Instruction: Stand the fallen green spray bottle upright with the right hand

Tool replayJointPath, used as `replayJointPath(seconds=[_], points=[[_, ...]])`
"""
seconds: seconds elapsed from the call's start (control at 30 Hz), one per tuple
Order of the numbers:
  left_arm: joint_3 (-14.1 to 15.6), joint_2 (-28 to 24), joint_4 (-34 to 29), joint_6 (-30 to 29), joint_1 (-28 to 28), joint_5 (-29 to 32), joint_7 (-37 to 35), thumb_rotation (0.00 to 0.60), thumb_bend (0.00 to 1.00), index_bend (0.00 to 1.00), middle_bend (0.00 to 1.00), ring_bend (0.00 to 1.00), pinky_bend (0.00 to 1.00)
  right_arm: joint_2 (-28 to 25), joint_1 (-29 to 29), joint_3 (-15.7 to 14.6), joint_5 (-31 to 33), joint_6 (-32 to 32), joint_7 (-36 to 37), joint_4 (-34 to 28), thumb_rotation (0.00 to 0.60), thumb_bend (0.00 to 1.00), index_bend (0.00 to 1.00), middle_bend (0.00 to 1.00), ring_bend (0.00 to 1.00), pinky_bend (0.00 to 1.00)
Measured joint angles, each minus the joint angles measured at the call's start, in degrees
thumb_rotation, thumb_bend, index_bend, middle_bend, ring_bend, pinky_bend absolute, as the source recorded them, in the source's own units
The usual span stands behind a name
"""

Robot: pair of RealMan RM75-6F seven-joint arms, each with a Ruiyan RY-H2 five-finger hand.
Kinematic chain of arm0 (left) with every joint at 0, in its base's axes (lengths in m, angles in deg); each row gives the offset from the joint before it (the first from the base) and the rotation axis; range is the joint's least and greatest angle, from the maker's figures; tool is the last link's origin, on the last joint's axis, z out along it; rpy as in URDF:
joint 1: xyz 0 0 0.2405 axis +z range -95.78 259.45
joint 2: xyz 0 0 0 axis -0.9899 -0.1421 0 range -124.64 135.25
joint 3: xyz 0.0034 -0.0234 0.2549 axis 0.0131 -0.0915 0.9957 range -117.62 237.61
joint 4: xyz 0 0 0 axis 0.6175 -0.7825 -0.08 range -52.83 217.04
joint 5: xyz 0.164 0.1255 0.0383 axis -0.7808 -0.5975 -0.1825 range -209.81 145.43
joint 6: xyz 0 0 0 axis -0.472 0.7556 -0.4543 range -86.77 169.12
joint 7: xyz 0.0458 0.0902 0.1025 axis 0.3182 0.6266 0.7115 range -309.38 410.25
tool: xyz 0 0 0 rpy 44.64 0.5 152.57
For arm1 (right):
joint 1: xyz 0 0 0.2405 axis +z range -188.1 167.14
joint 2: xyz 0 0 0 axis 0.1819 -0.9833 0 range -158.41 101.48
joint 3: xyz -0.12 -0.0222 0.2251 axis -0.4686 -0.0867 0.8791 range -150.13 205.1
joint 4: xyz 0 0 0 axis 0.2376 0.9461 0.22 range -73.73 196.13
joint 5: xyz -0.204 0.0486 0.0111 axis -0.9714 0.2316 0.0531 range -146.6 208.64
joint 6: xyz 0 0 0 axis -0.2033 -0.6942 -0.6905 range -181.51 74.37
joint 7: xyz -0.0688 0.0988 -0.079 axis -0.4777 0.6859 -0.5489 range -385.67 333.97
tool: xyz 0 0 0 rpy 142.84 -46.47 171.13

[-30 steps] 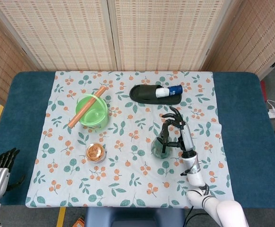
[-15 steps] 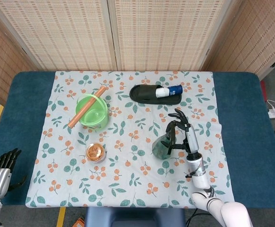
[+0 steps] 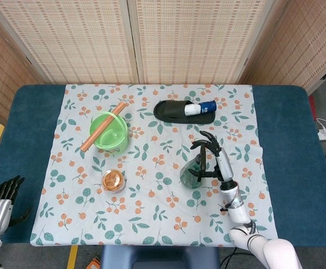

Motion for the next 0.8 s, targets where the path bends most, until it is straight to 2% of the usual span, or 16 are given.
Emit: replayJointPath(seconds=[0.17, 0.43, 0.8], points=[[0.04, 0.02, 0.16, -0.05, -0.01, -0.08, -0.30, 0.600, 0.29, 0.00, 0.00, 0.00, 0.00, -1.54, -0.15, -2.27, -1.44, 2.30, -1.65, -0.74, 0.600, 0.00, 0.01, 0.20, 0.00, 0.00], [-0.02, -0.11, -0.05, -0.59, 0.13, -0.18, -0.46, 0.600, 0.29, 0.00, 0.00, 0.00, 0.00, -6.73, -0.73, -5.40, -3.64, 5.00, -6.30, -6.77, 0.600, 0.00, 0.00, 0.11, 0.00, 0.00], [0.08, -0.32, -0.66, -0.96, 0.20, -0.44, -0.90, 0.600, 0.29, 0.00, 0.00, 0.00, 0.00, -12.45, -1.96, -7.01, -5.05, 5.77, -13.25, -18.11, 0.600, 0.00, 0.00, 0.08, 0.00, 0.00]])
